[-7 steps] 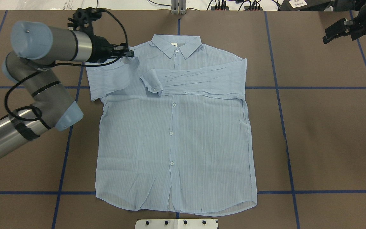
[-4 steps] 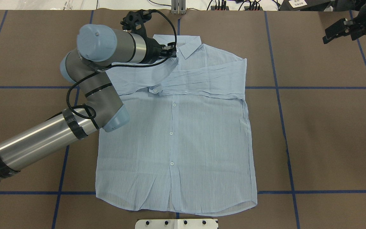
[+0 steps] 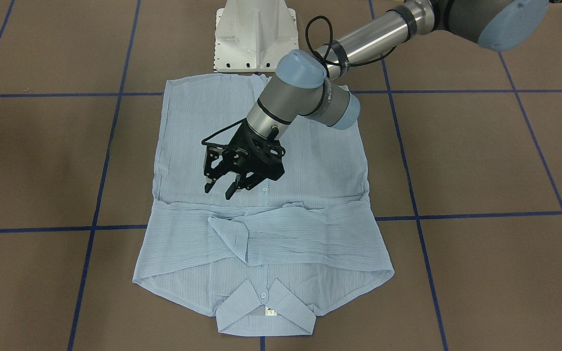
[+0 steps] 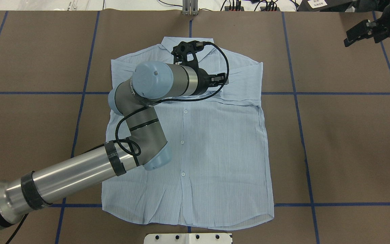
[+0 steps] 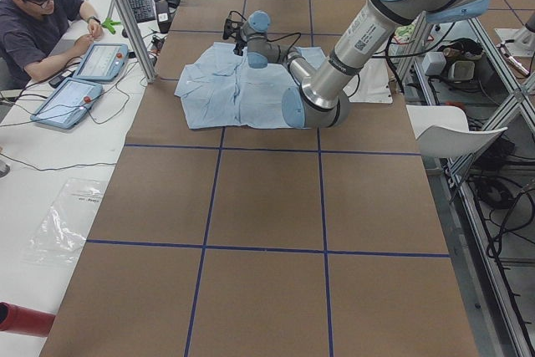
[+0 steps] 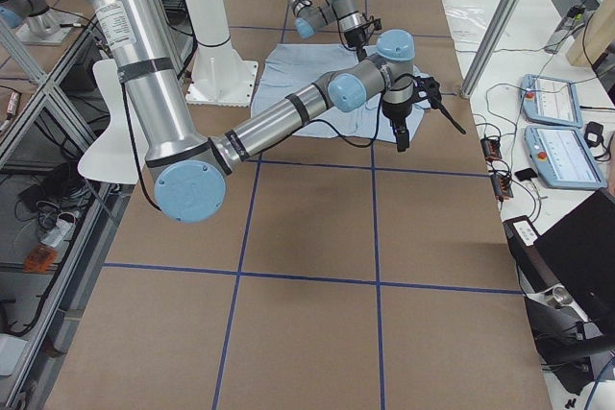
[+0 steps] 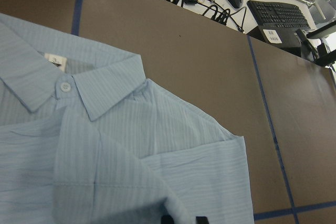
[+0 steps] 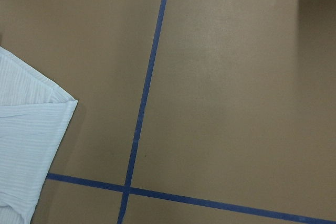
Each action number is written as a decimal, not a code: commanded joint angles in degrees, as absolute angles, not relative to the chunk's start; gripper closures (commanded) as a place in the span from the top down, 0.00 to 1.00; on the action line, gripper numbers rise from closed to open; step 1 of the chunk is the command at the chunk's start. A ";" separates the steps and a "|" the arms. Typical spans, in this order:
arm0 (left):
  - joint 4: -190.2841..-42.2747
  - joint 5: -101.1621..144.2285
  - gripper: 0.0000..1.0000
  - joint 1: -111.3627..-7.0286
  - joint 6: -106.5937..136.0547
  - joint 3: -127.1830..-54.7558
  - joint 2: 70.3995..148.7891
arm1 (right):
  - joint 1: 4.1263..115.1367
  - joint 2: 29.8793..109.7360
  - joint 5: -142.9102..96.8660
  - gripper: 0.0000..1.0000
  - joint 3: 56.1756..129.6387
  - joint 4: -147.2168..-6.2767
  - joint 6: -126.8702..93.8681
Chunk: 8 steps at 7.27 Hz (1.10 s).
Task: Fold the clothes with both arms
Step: 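Release the sleeve and draw the left gripper back while the right gripper lowers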
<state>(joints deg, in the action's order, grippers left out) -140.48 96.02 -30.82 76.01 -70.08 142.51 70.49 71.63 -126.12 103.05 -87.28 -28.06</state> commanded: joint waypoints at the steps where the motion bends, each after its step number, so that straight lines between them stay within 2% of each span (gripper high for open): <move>1: -127.89 95.89 1.00 -29.71 66.94 -74.15 142.38 | 70.49 71.63 -126.12 1.00 103.36 -87.28 -29.34; 2: -122.31 96.85 1.00 -29.88 62.36 -80.01 138.82 | 69.53 71.20 -126.04 1.00 103.88 -87.01 -34.23; 4: -121.73 100.44 1.00 -31.54 58.28 -92.40 129.94 | 62.62 71.72 -123.33 1.00 109.48 -85.35 -47.21; 6: -119.90 100.72 1.00 -31.64 58.27 -103.91 116.53 | 49.64 76.26 -110.98 1.00 119.57 -85.34 -63.21; 8: -114.54 100.29 1.00 -30.94 59.14 -113.95 107.97 | 36.11 82.15 -100.00 1.00 127.40 -84.47 -75.87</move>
<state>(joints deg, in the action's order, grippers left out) -117.09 100.51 -31.43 58.63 -107.93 113.54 44.56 78.61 -107.17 122.58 -85.14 -68.00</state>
